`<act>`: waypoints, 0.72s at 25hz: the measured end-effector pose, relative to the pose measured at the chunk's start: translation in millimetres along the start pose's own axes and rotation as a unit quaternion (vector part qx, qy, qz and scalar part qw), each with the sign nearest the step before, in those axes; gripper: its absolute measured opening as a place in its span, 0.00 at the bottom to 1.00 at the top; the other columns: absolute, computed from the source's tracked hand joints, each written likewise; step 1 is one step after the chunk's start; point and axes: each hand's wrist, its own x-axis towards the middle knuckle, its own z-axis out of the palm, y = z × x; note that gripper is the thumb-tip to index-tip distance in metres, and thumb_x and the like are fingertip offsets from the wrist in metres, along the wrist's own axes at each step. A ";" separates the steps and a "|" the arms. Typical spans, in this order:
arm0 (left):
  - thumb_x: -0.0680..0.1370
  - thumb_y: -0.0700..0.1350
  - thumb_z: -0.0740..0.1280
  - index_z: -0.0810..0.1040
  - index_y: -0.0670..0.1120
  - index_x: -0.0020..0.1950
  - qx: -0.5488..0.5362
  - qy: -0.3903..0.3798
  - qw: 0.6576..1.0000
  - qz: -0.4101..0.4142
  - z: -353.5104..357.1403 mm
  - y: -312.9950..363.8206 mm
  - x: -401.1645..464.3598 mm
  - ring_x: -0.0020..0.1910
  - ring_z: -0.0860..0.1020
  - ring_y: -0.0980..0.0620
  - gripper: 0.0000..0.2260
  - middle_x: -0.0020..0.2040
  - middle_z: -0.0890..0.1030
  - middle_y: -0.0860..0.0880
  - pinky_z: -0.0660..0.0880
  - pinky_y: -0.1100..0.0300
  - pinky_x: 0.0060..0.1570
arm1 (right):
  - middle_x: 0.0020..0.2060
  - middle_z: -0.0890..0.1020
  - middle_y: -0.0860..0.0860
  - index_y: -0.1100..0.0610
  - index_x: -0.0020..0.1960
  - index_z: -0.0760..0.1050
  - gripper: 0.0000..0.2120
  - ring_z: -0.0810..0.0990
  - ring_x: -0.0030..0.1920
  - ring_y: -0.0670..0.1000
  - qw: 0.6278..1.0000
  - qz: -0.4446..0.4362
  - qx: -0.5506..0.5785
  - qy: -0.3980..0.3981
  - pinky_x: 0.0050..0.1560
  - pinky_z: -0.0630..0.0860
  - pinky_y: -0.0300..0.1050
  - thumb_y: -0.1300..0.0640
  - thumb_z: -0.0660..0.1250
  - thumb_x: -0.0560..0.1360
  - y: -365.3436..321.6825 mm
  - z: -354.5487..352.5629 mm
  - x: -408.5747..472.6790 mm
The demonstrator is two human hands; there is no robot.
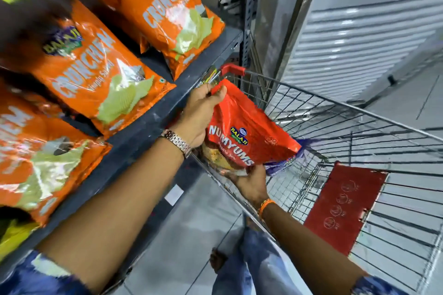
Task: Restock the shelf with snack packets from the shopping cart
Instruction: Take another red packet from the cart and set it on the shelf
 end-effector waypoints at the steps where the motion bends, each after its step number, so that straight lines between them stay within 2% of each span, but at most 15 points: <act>1: 0.82 0.41 0.65 0.77 0.46 0.44 -0.002 0.006 1.000 0.008 3.8 13.3 -12.2 0.30 0.81 0.58 0.07 0.32 0.83 0.52 0.80 0.64 0.33 | 0.46 0.84 0.42 0.51 0.46 0.79 0.19 0.83 0.45 0.37 0.998 -0.040 0.035 0.025 0.59 0.81 0.42 0.67 0.82 0.63 -9.3 -2.9 -6.8; 3: 0.82 0.42 0.65 0.75 0.46 0.42 0.009 0.027 0.999 0.034 9.1 37.1 -29.2 0.27 0.79 0.60 0.08 0.31 0.82 0.52 0.77 0.66 0.29 | 0.49 0.85 0.41 0.48 0.50 0.79 0.26 0.84 0.48 0.38 0.993 -0.093 0.062 0.040 0.55 0.80 0.37 0.70 0.82 0.62 -27.5 -12.1 -15.2; 5: 0.81 0.43 0.66 0.75 0.47 0.43 0.022 0.041 0.997 0.063 13.6 63.4 -46.5 0.27 0.77 0.60 0.07 0.34 0.80 0.50 0.75 0.67 0.27 | 0.52 0.85 0.46 0.48 0.54 0.78 0.27 0.84 0.52 0.47 0.990 -0.126 0.057 0.017 0.59 0.80 0.43 0.69 0.81 0.63 -42.3 -30.0 -18.0; 7: 0.81 0.42 0.66 0.74 0.47 0.42 0.017 0.038 0.994 0.101 18.9 93.7 -66.0 0.27 0.77 0.61 0.08 0.36 0.79 0.49 0.75 0.68 0.28 | 0.54 0.85 0.53 0.53 0.58 0.76 0.28 0.84 0.54 0.51 0.988 -0.143 0.056 -0.020 0.63 0.80 0.49 0.68 0.81 0.64 -66.8 -52.4 -21.0; 9: 0.81 0.41 0.66 0.74 0.46 0.40 0.017 0.038 0.988 0.149 25.1 124.4 -86.9 0.26 0.75 0.61 0.10 0.34 0.78 0.49 0.73 0.69 0.27 | 0.56 0.85 0.54 0.59 0.62 0.75 0.32 0.83 0.56 0.53 0.985 -0.158 0.046 -0.050 0.63 0.80 0.51 0.60 0.84 0.61 -97.2 -72.8 -27.5; 11: 0.80 0.41 0.67 0.73 0.47 0.39 0.032 0.037 0.979 0.197 32.1 150.9 -103.7 0.25 0.73 0.62 0.11 0.32 0.77 0.51 0.70 0.69 0.24 | 0.56 0.86 0.52 0.59 0.62 0.76 0.35 0.84 0.58 0.52 0.981 -0.179 0.032 -0.075 0.61 0.80 0.50 0.53 0.85 0.59 -127.7 -88.2 -31.6; 13: 0.80 0.40 0.68 0.73 0.48 0.38 0.026 0.031 0.970 0.241 36.6 175.4 -119.7 0.29 0.75 0.59 0.11 0.35 0.77 0.49 0.72 0.66 0.30 | 0.54 0.87 0.49 0.60 0.60 0.77 0.30 0.85 0.54 0.48 0.972 -0.211 0.028 -0.097 0.57 0.81 0.44 0.61 0.83 0.61 -158.6 -98.7 -40.8; 15: 0.78 0.40 0.70 0.75 0.48 0.37 0.013 0.033 0.957 0.286 37.7 203.1 -137.3 0.34 0.76 0.56 0.11 0.36 0.79 0.49 0.73 0.62 0.37 | 0.55 0.87 0.53 0.64 0.61 0.76 0.28 0.85 0.55 0.51 0.961 -0.250 0.028 -0.111 0.58 0.81 0.48 0.65 0.79 0.63 -191.3 -103.6 -53.8; 18: 0.77 0.37 0.70 0.77 0.48 0.36 0.039 0.049 0.931 0.358 30.9 239.8 -164.0 0.34 0.79 0.58 0.11 0.34 0.83 0.51 0.77 0.65 0.39 | 0.59 0.85 0.58 0.65 0.65 0.74 0.30 0.84 0.60 0.58 0.946 -0.278 0.022 -0.163 0.62 0.80 0.55 0.65 0.79 0.65 -233.4 -104.7 -66.1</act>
